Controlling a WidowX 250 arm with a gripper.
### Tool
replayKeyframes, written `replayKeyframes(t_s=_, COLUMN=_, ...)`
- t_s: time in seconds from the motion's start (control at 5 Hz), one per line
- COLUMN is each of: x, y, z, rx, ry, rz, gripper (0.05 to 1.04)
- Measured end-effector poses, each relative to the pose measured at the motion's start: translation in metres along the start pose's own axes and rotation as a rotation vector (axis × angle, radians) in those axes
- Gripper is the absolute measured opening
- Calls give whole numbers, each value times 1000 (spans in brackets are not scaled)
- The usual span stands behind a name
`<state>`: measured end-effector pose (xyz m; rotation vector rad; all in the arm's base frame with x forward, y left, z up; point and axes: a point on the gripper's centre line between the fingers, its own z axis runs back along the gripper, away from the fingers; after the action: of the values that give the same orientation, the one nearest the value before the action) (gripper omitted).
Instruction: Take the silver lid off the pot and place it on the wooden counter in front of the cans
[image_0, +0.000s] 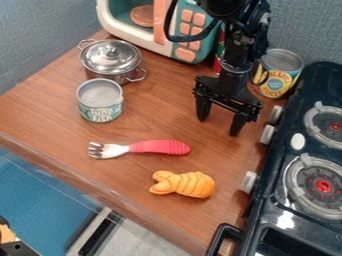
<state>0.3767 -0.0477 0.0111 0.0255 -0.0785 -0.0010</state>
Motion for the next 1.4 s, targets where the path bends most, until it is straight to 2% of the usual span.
replayKeyframes(t_s=0.4, x=-5, y=7, z=1, rx=-24, ry=-14, rz=-6, gripper=999)
replayKeyframes(t_s=0.6, x=-9, y=33, z=6, rx=-32, ry=-24, rz=34, gripper=999)
replayKeyframes(t_s=0.8, x=-4, y=51, z=32, rx=-47, ry=-76, rz=42, gripper=999)
replayKeyframes(t_s=1.0, x=-1, y=79, z=57, rx=-7, ry=-110, rz=76, gripper=999)
replayKeyframes(t_s=1.2, x=3, y=104, z=77, rx=5, ry=-147, rz=141, gripper=999)
replayKeyframes(t_s=1.4, x=7, y=131, z=88, rx=56, ry=-167, rz=219, gripper=999)
